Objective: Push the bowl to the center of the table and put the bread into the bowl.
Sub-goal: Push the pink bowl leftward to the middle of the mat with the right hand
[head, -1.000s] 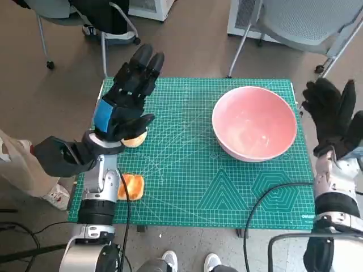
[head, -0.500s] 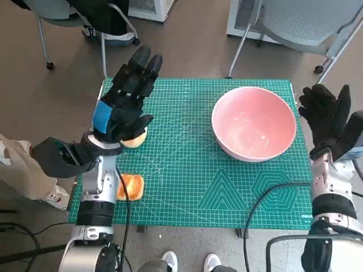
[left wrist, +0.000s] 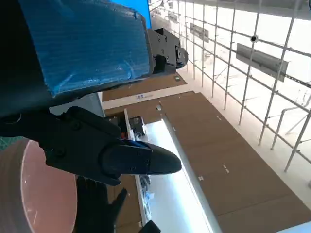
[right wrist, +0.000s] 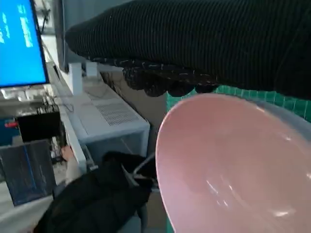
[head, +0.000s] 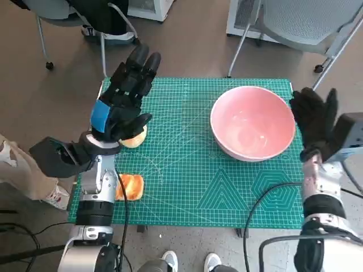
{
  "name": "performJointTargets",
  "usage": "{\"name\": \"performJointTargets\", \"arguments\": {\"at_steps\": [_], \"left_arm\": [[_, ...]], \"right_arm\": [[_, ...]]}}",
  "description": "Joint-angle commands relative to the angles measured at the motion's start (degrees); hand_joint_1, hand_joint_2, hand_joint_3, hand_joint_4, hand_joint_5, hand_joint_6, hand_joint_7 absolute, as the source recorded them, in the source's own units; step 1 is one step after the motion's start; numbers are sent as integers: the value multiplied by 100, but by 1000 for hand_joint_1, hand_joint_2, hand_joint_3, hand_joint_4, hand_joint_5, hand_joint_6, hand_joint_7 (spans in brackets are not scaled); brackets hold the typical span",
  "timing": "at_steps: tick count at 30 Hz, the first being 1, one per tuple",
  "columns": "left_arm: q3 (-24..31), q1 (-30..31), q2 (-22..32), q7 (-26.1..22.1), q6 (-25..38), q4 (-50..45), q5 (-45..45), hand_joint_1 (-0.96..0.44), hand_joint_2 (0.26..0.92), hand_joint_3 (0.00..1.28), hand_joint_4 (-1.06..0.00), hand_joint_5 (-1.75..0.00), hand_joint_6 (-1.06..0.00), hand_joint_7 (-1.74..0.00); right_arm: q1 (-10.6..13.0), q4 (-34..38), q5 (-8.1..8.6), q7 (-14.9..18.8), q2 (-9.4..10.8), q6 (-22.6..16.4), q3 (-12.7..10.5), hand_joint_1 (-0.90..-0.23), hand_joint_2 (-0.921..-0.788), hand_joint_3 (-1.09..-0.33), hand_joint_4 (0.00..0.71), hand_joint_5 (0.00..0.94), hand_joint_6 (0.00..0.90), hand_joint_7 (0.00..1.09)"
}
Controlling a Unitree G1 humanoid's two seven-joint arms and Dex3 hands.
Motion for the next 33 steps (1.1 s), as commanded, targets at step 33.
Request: {"name": "performJointTargets", "arguments": {"at_steps": [33], "left_arm": [[19, 121, 74, 26, 128, -156, -67, -601, 921, 221, -33, -6, -185, -30]], "right_arm": [[59, 41, -252, 140, 1031, -234, 363, -629, -921, -766, 233, 3, 313, 103]]}}
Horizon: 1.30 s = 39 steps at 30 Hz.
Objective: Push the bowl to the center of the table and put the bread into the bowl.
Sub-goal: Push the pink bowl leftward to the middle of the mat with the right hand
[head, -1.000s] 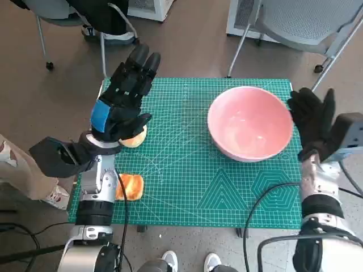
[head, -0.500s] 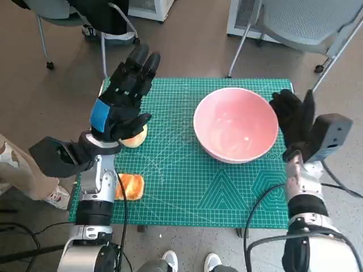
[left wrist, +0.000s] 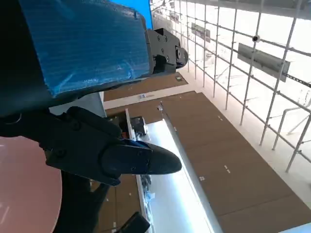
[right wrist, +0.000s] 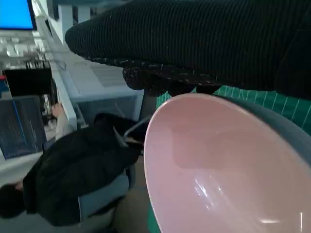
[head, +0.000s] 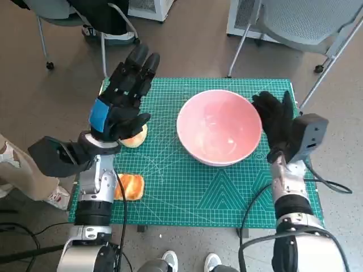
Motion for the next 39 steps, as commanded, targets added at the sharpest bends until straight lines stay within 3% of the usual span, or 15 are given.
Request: {"name": "performJointTargets", "arguments": {"at_steps": [1, 13, 26, 31, 35, 39], "left_arm": [[16, 89, 23, 27, 43, -95, -42, -601, 921, 220, -35, -7, -188, -32], [8, 127, 6, 80, 75, -146, -39, -607, 921, 207, -39, -6, -194, -38], [6, 188, 27, 110, 64, -170, -27, -606, 921, 205, -41, -6, -194, -42], [31, 252, 72, 113, 101, -283, -58, -609, 921, 205, -42, -5, -193, -43], [54, 297, 97, 111, 90, -364, -75, -610, 921, 207, -37, -3, -189, -43], [67, 278, 90, 100, 58, -365, -100, -606, 921, 211, -19, 0, -178, -40]], "right_arm": [[57, 44, -25, 88, 168, 5, 18, -632, -921, -764, 232, 2, 311, 102], [10, 44, -48, 200, 356, -43, 67, -640, -921, -758, 222, 0, 297, 93], [-36, -4, -96, 258, 212, -121, 145, -622, -921, -783, 216, 0, 285, 83], [-80, -169, -169, 128, 94, -549, 241, -643, -921, -762, 224, 4, 289, 84], [-81, -452, -246, 45, 105, -1215, 361, -649, -921, -769, 225, 4, 287, 83], [-49, -836, -80, 403, 236, -1856, 381, -676, -921, -776, 226, 4, 286, 83]]}}
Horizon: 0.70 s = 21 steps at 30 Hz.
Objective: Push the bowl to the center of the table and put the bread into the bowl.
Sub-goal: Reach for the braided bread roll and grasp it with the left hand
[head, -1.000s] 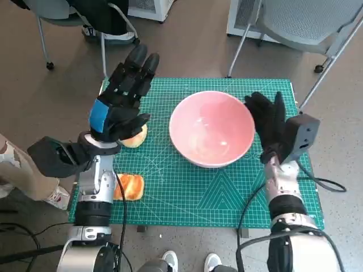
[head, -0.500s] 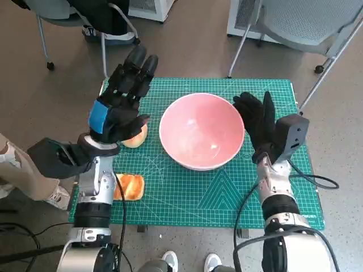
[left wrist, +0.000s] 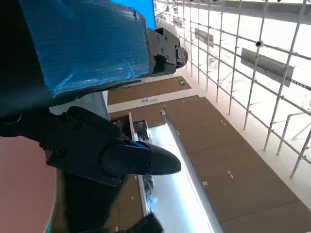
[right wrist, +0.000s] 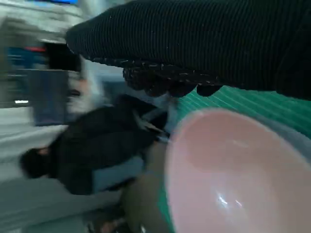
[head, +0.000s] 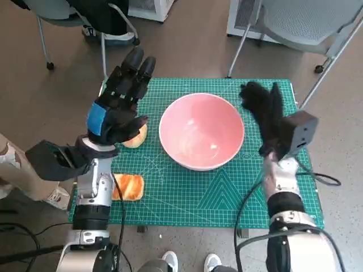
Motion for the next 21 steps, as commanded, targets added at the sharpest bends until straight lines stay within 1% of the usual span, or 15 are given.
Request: {"name": "performJointTargets", "arguments": {"at_steps": [1, 4, 6, 10, 12, 14, 17, 21], "left_arm": [[46, 44, 26, -15, -38, -94, -85, -603, 921, 218, -12, 0, -170, -37], [32, 20, 10, 0, -78, -77, -79, -600, 921, 228, -3, 1, -160, -33], [26, 10, 3, 7, -102, -68, -73, -598, 921, 233, -1, 1, -157, -33], [27, 6, -13, 3, -111, -67, -93, -597, 921, 239, 1, 1, -154, -33], [29, 21, -17, -12, -118, -66, -104, -598, 921, 241, 1, 1, -153, -34], [36, 47, -11, -33, -129, -68, -114, -599, 921, 241, 0, 0, -154, -35], [56, 109, 15, -68, -143, -103, -135, -599, 921, 239, -4, -2, -157, -39], [76, 309, 89, -68, -84, -391, -172, -599, 921, 232, -13, -6, -165, -48]], "right_arm": [[62, -430, 149, 409, 185, -680, 71, -684, -921, -771, 227, 4, 285, 83], [134, -759, 300, 831, 286, -1025, 151, -690, -921, -768, 227, 3, 282, 83], [188, -972, 400, 1083, 355, -1163, 218, -692, -921, -768, 227, 3, 281, 84], [336, -1406, 587, 1519, 473, -1287, 373, -697, -921, -766, 229, 4, 280, 86], [440, -1635, 627, 1665, 511, -1325, 463, -696, -921, -765, 228, 3, 281, 88], [546, -1845, 625, 1738, 534, -1358, 552, -694, -921, -772, 225, 2, 278, 89], [649, -2034, 607, 1754, 543, -1347, 645, -688, -921, -792, 220, 0, 272, 92], [717, -2147, 681, 1785, 551, -1178, 708, -682, -921, -811, 213, 0, 264, 96]]}}
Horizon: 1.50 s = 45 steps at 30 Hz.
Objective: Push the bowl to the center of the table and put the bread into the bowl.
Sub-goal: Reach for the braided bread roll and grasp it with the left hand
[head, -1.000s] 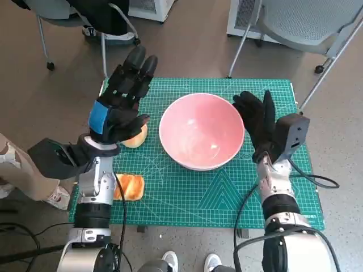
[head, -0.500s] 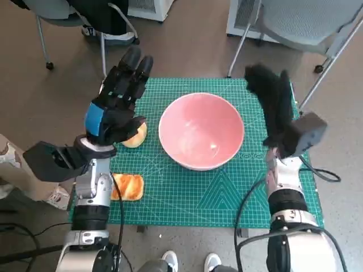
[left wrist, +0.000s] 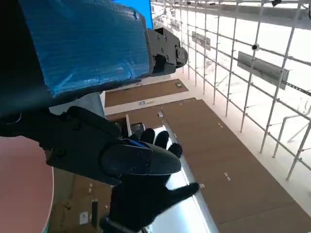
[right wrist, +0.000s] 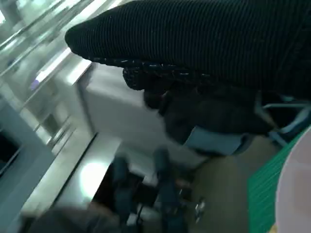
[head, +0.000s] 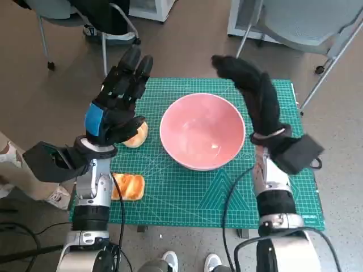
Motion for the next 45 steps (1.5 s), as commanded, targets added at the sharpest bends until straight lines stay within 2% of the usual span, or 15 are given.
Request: {"name": "performJointTargets", "arguments": {"at_steps": [1, 4, 6, 8, 9, 11, 12, 14, 18, 24, 34, 45], "left_arm": [[67, 309, 132, -13, 2, -453, -76, -601, 921, 227, -17, -8, -169, -51], [76, 569, 356, 75, 79, -945, 84, -611, 921, 219, -20, -9, -170, -57], [84, 792, 712, 139, 186, -1376, 380, -641, 921, 193, -12, -5, -148, -54], [123, 1084, 1320, 133, 569, -1993, 798, -654, 901, 161, -6, -2, -115, -44], [216, 1283, 1906, -18, 968, -2476, 1125, -658, 889, 145, -3, -1, -98, -38], [406, 1633, 2820, -281, 1725, -3296, 1593, -629, 823, 99, -1, 0, -58, -20], [480, 1771, 3148, -374, 2056, -3618, 1751, -566, 769, 66, 0, 0, -60, -22], [662, 2030, 3640, -542, 2724, -4203, 1916, -461, 702, 30, 0, 1, -74, -31], [982, 2481, 3830, -470, 3241, -4955, 2169, -313, 658, 9, 1, 1, -134, -59], [942, 2845, 3979, -486, 3317, -5465, 2432, -205, 639, 1, -15, -6, -196, -76], [581, 3184, 4392, -687, 3982, -6039, 2744, -293, 638, 1, -78, -20, -232, -50], [-381, 3191, 4757, -742, 4925, -6311, 3483, -380, 654, 7, -128, -15, -244, -20]], "right_arm": [[236, -119, 92, 94, 14, 238, 83, -680, -921, -814, 211, 0, 261, 98], [275, -166, 135, 111, 23, 341, 96, -677, -921, -819, 208, 0, 257, 100], [300, -188, 133, 95, 20, 379, 99, -674, -921, -822, 207, 0, 254, 103], [319, -202, 133, 80, 16, 407, 100, -672, -921, -824, 206, 0, 252, 106], [328, -206, 139, 79, 10, 427, 96, -671, -921, -824, 206, 0, 251, 107], [352, -233, 145, 73, 8, 460, 93, -670, -921, -827, 204, 0, 248, 109], [358, -237, 148, 73, 5, 472, 90, -670, -921, -827, 205, 1, 247, 112], [373, -260, 148, 60, -2, 492, 85, -670, -921, -826, 206, 1, 246, 116], [380, -312, 170, 53, -9, 536, 72, -671, -921, -824, 208, 2, 245, 122], [373, -400, 165, 19, -1, 562, 78, -677, -921, -817, 212, 4, 244, 133], [340, -398, 192, 46, 22, 622, 62, -676, -921, -814, 215, 5, 239, 148], [323, -313, 303, 115, -22, 613, 48, -676, -921, -814, 216, 4, 226, 162]]}}
